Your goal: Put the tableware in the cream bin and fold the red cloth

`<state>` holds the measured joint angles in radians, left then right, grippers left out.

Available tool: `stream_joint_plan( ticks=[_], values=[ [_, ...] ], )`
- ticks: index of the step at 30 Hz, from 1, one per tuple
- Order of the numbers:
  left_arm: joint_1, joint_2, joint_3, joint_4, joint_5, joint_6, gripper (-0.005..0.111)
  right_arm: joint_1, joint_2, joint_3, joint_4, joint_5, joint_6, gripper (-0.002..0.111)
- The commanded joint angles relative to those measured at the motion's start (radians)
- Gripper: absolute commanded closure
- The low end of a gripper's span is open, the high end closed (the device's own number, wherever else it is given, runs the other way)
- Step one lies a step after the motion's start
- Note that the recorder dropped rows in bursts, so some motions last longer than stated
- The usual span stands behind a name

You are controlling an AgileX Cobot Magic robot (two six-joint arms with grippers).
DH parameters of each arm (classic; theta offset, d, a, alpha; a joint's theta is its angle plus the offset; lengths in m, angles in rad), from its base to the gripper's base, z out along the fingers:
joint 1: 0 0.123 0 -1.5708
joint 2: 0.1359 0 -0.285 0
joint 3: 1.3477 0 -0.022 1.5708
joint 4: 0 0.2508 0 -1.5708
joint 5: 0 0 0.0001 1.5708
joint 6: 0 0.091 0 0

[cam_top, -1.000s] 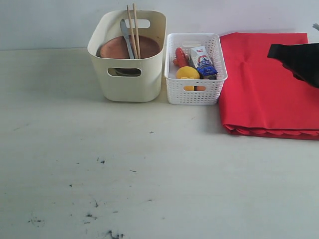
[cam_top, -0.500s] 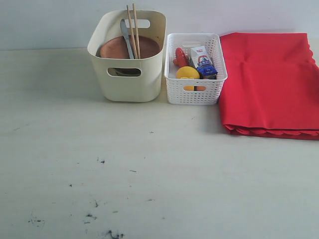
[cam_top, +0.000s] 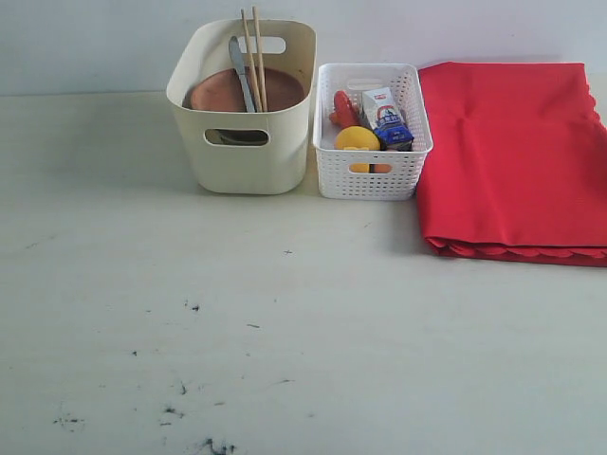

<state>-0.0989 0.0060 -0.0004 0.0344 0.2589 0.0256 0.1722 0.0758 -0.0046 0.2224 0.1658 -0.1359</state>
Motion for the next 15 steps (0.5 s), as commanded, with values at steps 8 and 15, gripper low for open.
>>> stream_joint_plan(
  ticks=[8, 15],
  values=[
    [-0.004, -0.006, 0.0, 0.005, -0.002, -0.005, 0.104, 0.002, -0.031, 0.005, -0.069, 0.029, 0.006, 0.108],
    [-0.004, -0.006, 0.0, 0.005, -0.002, -0.005, 0.104, 0.002, -0.031, 0.005, -0.065, 0.027, 0.006, 0.108]
  ],
)
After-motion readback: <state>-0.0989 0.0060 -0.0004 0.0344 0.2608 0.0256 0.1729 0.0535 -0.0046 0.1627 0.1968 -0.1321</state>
